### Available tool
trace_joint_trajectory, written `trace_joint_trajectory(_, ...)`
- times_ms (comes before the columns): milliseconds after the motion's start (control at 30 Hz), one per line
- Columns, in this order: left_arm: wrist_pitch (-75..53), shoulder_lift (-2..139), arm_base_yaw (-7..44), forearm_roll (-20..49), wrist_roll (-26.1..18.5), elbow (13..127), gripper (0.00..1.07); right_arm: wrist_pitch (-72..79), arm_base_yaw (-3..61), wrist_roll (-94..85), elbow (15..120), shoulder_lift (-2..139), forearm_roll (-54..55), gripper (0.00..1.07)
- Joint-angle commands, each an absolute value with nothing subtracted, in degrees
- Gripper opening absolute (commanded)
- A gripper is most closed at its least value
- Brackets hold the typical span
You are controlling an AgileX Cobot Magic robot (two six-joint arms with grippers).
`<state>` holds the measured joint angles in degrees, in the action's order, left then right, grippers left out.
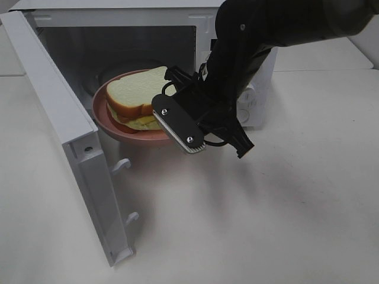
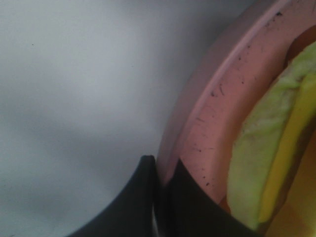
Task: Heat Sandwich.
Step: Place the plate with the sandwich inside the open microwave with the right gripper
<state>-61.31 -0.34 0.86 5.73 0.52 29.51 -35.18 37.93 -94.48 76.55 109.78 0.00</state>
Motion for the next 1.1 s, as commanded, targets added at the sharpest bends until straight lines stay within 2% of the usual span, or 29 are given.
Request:
trace_joint_trajectory(33, -61.13, -1.38, 0.74, 6.36, 0.74, 29.39, 0.98, -35.98, 38.16, -92.93, 80.16, 110.92, 0.00, 0.00)
trace_joint_trajectory(1100, -61.13, -1.38, 0.74, 6.36, 0.74, 29.39, 0.98, -46.64, 38.16, -79.47, 111.84, 129.72, -5.61, 0.01)
